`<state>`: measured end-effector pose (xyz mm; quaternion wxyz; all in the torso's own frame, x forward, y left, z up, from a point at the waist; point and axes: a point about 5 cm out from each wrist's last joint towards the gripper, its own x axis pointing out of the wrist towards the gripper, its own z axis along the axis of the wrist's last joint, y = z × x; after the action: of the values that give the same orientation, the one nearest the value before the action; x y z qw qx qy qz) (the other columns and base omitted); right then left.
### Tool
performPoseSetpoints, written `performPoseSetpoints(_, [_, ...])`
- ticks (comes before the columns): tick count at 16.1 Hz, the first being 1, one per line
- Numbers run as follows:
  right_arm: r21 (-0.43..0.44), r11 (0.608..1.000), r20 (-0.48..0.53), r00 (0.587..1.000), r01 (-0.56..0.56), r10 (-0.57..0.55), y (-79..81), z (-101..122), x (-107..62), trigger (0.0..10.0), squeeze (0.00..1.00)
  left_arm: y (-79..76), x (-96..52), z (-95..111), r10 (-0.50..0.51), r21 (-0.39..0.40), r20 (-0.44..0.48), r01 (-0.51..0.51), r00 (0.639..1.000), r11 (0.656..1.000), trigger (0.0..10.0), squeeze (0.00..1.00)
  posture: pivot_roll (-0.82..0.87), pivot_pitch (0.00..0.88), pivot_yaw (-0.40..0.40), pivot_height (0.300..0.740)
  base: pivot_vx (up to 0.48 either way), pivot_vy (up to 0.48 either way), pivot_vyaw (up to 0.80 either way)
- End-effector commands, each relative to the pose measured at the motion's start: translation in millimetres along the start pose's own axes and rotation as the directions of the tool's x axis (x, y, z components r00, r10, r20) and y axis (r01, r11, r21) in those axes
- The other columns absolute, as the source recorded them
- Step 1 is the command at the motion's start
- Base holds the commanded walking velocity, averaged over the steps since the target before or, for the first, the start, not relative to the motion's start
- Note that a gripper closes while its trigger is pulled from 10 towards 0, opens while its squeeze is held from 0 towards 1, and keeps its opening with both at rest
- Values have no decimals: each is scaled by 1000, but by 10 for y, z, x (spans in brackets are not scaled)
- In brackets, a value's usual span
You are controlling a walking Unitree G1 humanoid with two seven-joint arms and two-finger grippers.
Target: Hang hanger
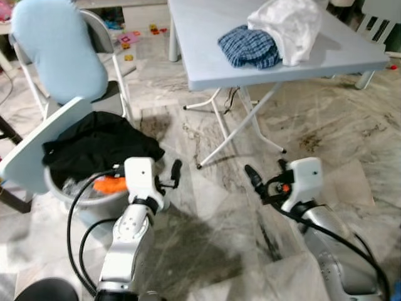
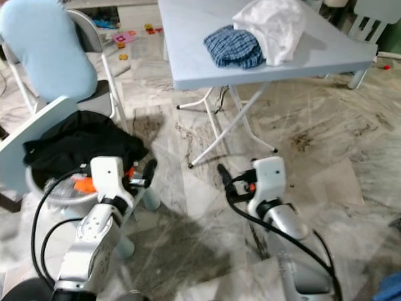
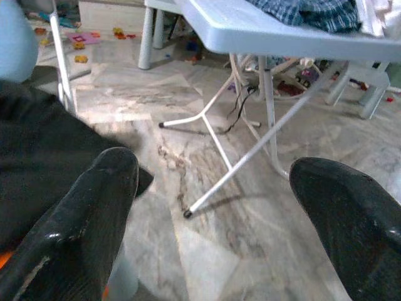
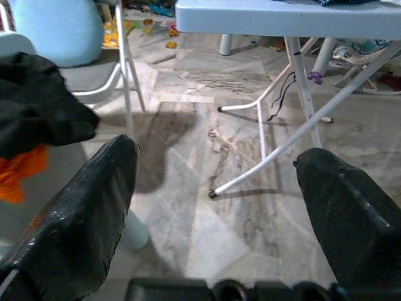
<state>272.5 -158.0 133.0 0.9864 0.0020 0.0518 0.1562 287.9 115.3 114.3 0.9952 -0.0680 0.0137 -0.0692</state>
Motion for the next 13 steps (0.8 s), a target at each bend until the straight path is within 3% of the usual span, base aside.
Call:
performPoseSetpoints(1, [6,1000,10,1000,-29,29,66,11,19,10000,0,46,-22,-11,16,-8,-4,-16,1000,1000,10000,0,-21,146,-82,740,454,0,0])
performPoseSetpoints(6, [-6,998,15,998,-57,57,111,6,14,10000,0,48,-24,-41,26,2,-22,-26,999,1000,10000,0,-19,148,-80,740,429,0,775])
performPoseSetpoints(8, [-4,998,17,998,-65,65,126,5,18,10000,0,62,-19,-64,41,10,-39,-41,998,999,10000,0,-18,149,-80,740,287,0,0])
performPoseSetpoints(13, [-18,996,17,996,-86,87,156,7,19,10000,0,104,-5,-105,70,25,-69,-68,995,997,10000,0,-17,150,-81,740,0,0,0])
